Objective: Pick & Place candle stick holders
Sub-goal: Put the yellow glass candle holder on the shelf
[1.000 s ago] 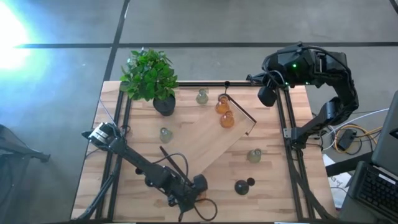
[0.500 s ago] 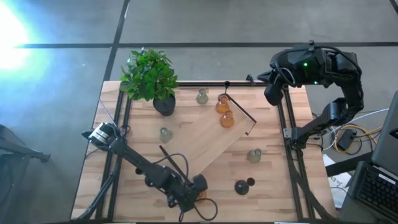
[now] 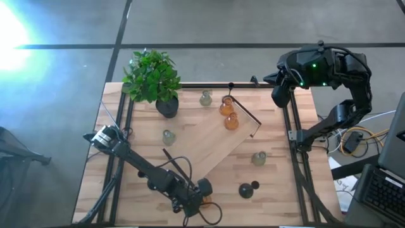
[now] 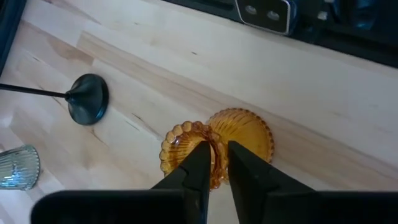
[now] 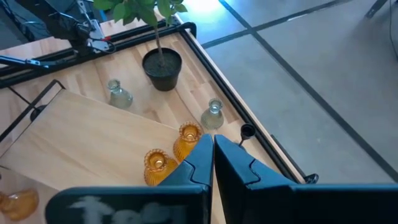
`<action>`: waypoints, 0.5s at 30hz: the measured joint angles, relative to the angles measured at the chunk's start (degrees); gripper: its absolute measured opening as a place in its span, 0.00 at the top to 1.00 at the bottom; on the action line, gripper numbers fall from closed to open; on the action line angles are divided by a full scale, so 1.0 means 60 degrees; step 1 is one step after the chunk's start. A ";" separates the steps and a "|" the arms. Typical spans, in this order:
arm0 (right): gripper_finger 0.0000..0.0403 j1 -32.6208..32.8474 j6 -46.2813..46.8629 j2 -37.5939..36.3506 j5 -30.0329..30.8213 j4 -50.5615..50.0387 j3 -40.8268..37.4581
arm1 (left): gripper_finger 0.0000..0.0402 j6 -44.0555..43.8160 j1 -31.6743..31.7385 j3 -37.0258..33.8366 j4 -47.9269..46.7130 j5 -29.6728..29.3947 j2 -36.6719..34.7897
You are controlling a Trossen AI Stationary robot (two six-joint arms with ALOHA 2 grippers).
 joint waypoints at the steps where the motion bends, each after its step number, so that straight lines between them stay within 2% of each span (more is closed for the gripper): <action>1: 0.98 0.0000 0.0003 0.0000 -0.0021 0.0000 0.0000 | 0.87 -0.0094 0.0000 -0.0015 0.0090 -0.0004 0.0004; 9: 0.98 0.0000 0.0160 -0.0011 -0.0025 0.0000 -0.0004 | 0.79 -0.0249 -0.0008 -0.0159 0.0421 -0.0040 0.0015; 15: 0.98 0.0065 0.0240 -0.0058 -0.0055 0.0000 -0.0004 | 0.82 -0.0299 -0.0022 -0.0315 0.0943 -0.0281 0.0026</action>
